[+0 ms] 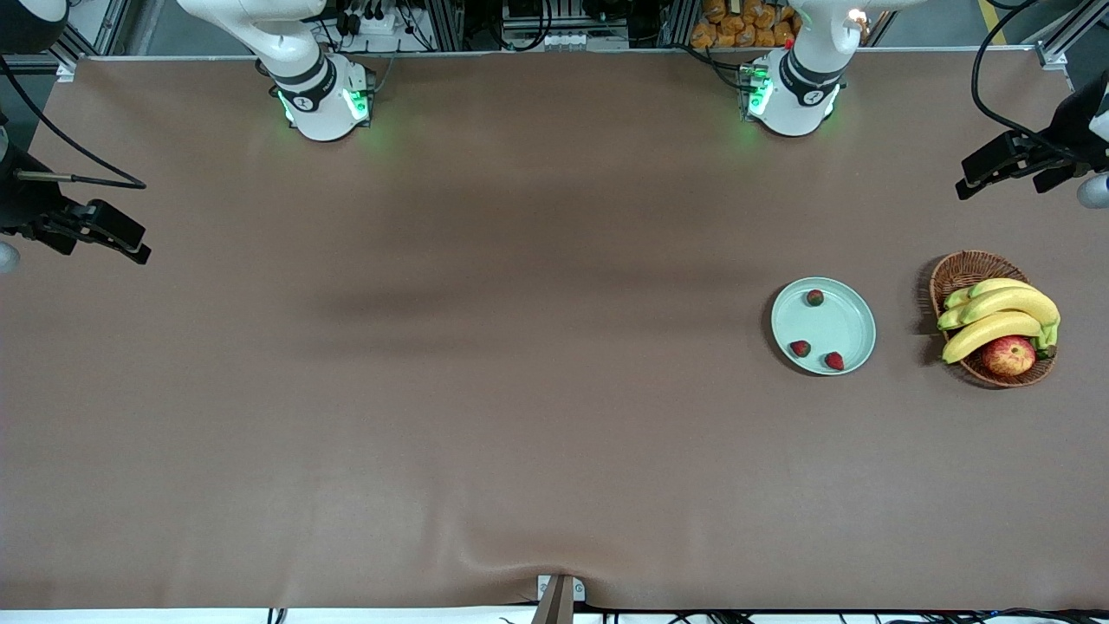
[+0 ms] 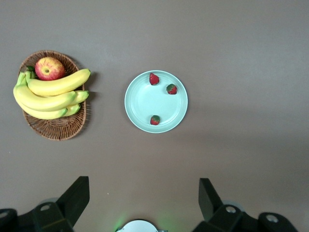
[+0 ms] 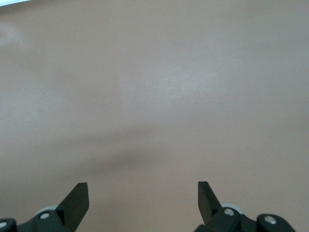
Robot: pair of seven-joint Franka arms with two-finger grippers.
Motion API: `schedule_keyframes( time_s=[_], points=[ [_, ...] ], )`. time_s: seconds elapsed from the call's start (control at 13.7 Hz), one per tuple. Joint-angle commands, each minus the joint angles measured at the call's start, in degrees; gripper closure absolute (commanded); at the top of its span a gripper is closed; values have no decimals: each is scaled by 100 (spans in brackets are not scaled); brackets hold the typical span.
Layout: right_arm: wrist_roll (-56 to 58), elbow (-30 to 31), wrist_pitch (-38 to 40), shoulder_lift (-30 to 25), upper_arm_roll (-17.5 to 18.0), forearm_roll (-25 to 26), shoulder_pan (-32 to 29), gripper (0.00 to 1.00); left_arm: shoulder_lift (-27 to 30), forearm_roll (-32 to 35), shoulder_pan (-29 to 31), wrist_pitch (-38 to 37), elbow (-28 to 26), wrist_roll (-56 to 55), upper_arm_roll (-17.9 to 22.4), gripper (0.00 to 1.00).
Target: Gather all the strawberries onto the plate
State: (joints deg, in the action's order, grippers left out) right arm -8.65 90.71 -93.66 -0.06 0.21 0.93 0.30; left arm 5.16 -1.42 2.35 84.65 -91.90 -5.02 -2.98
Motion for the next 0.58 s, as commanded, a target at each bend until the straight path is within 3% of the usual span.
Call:
schedule_keyframes(
  time_s=[0.0,0.51],
  points=[
    [39,-62,49,24,5,-85,-47,0,-59,1,-24,16,128,160,52,0],
    [48,-62,50,24,5,-85,-47,0,-165,37,-6,-2,154,186,52,0]
  ],
)
